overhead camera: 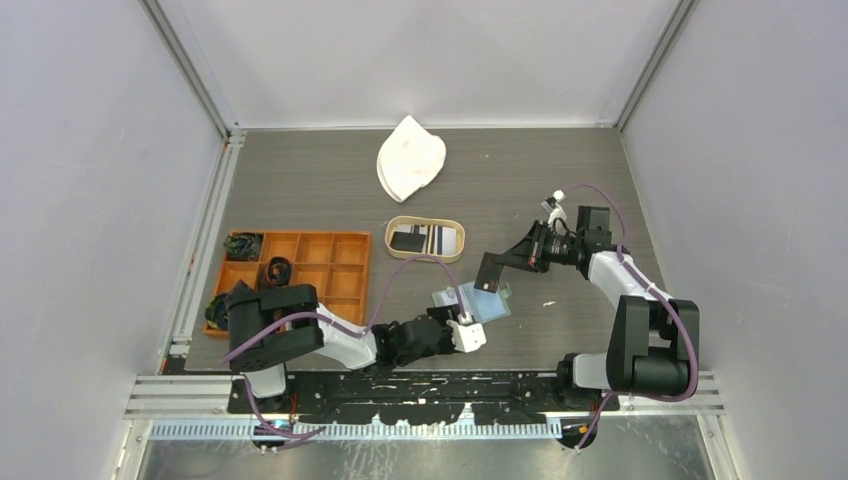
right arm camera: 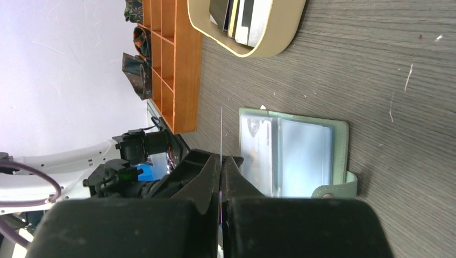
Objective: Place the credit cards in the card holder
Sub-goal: Insert the credit card into the card holder.
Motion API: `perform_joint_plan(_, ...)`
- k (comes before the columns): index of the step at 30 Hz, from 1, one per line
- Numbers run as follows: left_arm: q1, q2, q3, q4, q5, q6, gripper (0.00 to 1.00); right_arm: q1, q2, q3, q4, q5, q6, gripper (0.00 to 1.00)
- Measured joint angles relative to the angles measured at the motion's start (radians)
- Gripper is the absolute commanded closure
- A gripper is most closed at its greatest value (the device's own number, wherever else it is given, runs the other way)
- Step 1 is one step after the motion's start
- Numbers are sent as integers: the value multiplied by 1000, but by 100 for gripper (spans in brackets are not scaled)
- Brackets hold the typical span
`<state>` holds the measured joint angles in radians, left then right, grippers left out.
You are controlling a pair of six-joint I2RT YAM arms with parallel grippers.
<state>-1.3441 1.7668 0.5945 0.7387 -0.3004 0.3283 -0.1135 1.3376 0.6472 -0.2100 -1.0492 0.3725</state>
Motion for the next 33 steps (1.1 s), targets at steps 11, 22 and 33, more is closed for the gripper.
perform_joint_plan(11,189,-54,-76,31,62,-68,49,76,0,-51,64,96,36,99)
perform_joint_plan(22,214,-261,-193,-17,193,-294,36,101,37,-87,147,229,181,99)
perform_joint_plan(33,375,-357,-84,-233,260,-740,40,107,101,-90,96,187,134,99)
